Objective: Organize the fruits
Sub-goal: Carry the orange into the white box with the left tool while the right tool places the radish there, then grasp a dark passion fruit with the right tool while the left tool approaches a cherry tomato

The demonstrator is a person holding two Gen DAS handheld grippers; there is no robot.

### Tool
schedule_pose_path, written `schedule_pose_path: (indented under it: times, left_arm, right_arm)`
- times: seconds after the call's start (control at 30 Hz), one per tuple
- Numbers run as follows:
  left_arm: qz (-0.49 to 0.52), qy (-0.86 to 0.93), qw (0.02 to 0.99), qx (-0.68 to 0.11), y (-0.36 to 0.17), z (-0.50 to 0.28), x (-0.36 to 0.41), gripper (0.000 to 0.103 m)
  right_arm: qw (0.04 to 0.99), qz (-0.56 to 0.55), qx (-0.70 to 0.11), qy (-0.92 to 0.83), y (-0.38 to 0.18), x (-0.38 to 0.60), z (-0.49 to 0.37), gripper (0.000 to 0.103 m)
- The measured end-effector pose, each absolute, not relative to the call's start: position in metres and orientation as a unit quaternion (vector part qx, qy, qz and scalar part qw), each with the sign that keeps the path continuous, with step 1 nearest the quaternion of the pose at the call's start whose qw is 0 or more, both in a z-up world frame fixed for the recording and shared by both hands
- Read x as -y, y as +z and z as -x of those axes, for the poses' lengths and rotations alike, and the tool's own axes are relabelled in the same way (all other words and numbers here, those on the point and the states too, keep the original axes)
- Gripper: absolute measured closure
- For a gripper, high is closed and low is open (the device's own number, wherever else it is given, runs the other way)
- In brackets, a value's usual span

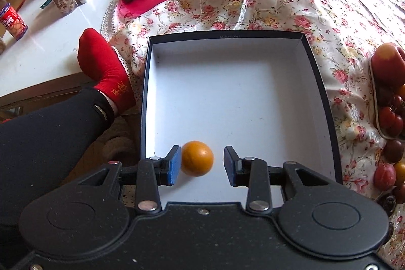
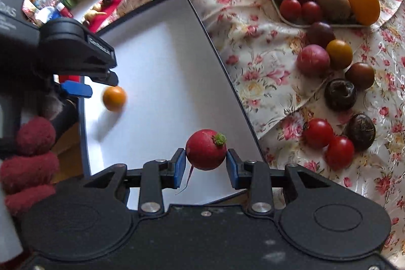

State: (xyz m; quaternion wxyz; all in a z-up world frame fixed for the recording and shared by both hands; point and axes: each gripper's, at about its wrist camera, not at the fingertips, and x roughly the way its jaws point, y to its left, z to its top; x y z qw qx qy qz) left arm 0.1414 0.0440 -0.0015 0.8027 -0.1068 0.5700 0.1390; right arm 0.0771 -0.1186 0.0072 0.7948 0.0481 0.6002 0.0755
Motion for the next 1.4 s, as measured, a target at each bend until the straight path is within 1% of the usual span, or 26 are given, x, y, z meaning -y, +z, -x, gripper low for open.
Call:
schedule_pose_path:
  times: [0.23, 0.8, 0.9, 1.13, 1.4]
  left_arm:
    - [0.107, 0.127, 0.806, -0.568, 0.000, -0.139, -0.040, 0.058]
    - [0.086, 0.107, 0.804, -0.578, -0.003, -0.134, -0.026, 0.058]
    - [0.073, 0.088, 0.808, -0.578, -0.002, -0.133, -0.015, 0.058]
    - [0.041, 0.027, 0.827, -0.561, 0.011, -0.124, 0.020, 0.058]
    - [-0.004, -0.032, 0.837, -0.547, 0.017, -0.110, 0.061, 0.058]
  right_arm:
    - [0.794, -0.046, -0.603, 0.069, -0.003, 0.121, -0.079, 0.066]
    - [0.801, -0.058, -0.594, 0.055, 0.010, 0.141, -0.075, 0.066]
    - [0.802, -0.069, -0.591, 0.052, 0.018, 0.158, -0.074, 0.066]
    - [0.830, -0.088, -0.551, -0.020, 0.046, 0.225, -0.065, 0.064]
    - [0.830, -0.108, -0.537, -0.102, 0.041, 0.285, -0.060, 0.064]
